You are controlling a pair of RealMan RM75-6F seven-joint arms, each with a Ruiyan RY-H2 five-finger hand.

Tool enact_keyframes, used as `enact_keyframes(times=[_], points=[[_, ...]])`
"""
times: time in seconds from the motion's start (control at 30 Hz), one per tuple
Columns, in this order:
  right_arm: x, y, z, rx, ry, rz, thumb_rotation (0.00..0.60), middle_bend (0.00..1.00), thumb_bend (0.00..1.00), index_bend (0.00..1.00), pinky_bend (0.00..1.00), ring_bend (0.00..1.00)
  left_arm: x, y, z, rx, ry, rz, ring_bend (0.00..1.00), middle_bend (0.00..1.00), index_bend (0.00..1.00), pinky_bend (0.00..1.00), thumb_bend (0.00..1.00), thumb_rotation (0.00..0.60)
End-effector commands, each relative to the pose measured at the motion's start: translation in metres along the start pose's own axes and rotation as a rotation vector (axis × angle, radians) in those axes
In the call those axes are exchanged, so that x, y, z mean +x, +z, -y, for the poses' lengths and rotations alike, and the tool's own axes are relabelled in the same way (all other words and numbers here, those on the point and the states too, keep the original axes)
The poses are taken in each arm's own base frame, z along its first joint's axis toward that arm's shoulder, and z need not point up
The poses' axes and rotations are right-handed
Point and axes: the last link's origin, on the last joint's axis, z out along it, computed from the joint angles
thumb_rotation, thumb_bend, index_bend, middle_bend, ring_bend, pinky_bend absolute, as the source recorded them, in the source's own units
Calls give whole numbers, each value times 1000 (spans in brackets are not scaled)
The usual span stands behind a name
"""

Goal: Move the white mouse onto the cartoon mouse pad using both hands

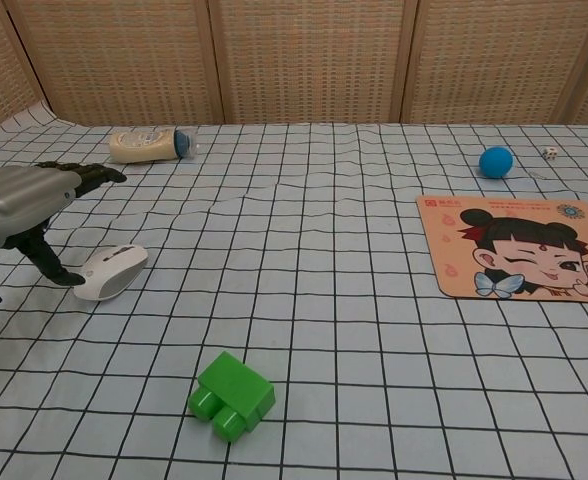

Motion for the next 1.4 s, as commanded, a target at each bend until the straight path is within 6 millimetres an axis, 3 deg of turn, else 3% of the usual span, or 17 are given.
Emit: enact_keyframes(times=[0.03,0.27,0.57,0.93,1.4], points=[[1,0,-1,-1,3,-2,600,0,140,0,0,0,-2,7,-10,-10,5,8,0,0,0,0,133,600],[3,0,-2,-5,10,-8,600,0,140,0,0,0,-7,13,-24,-37,30,13,0,0,0,0,133,600],[7,0,-2,-4,17,-20,600,0,140,0,0,0,-15,22,-27,-23,39,37,0,0,0,0,132,600],[5,-2,-1,-6,0,-21,600,0,140,0,0,0,-27,35,-12,7,59,58,0,0,2,0,133,600],[-2,-1,1,-4,-19,-4,600,0,140,0,0,0,-20,36,24,63,53,55,0,0,11,0,135,600]])
